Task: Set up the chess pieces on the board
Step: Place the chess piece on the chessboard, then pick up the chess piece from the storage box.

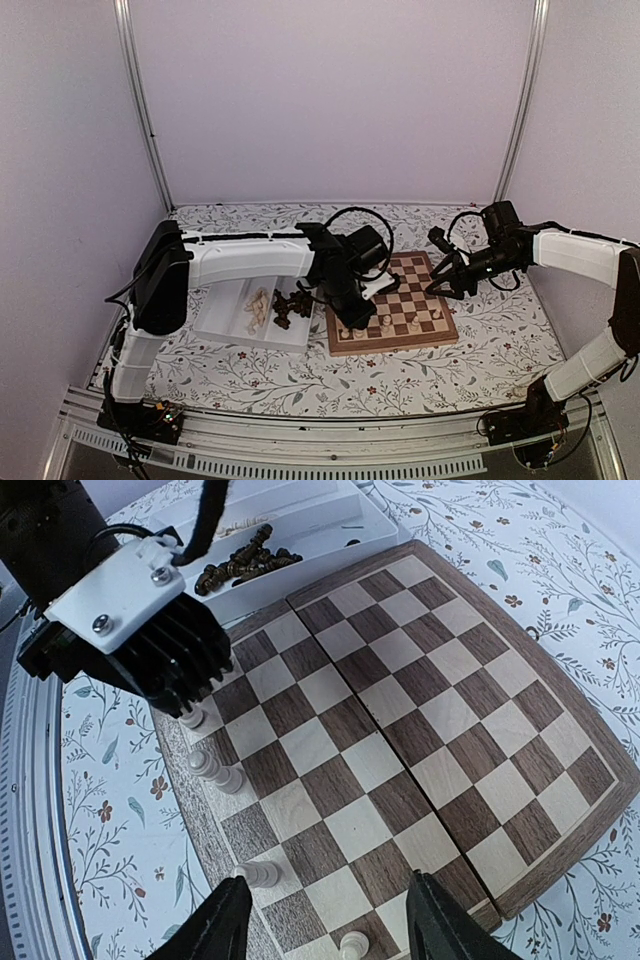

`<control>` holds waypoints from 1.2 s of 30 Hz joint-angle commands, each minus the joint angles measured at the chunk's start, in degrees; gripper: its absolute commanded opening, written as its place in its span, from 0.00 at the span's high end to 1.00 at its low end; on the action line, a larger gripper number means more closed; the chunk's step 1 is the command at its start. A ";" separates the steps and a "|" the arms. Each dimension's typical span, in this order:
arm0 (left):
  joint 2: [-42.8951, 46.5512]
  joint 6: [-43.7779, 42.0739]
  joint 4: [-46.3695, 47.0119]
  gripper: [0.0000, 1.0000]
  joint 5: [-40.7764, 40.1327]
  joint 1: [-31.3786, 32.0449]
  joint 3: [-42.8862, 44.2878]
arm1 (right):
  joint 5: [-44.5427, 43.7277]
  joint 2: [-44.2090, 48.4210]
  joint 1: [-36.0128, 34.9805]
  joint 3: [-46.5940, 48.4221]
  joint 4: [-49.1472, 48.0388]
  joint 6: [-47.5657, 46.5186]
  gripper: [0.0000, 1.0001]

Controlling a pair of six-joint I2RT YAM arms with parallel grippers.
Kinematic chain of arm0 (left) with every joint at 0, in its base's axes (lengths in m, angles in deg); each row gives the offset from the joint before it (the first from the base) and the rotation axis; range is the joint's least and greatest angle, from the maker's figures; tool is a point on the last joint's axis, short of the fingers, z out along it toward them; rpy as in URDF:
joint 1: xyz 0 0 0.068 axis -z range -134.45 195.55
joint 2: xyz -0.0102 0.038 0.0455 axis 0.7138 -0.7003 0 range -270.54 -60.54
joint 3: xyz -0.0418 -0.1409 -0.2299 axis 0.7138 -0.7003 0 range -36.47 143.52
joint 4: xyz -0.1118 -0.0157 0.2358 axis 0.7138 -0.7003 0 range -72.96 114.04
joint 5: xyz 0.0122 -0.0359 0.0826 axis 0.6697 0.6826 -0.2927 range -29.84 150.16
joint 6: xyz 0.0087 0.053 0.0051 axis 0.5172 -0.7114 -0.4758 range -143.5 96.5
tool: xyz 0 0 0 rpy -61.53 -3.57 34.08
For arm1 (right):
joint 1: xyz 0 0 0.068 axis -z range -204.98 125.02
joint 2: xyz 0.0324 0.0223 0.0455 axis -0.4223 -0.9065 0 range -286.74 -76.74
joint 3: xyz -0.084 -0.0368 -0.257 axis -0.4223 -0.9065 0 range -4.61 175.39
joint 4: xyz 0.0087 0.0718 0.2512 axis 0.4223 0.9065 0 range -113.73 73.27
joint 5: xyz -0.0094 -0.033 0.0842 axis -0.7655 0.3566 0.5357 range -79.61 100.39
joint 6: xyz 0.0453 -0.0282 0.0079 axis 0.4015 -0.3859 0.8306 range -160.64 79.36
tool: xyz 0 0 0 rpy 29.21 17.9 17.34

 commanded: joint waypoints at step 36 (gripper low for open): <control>32.29 9.66 12.48 0.74 -8.00 -20.62 -44.07 | 0.13 -0.07 0.11 1.17 0.41 -0.11 0.44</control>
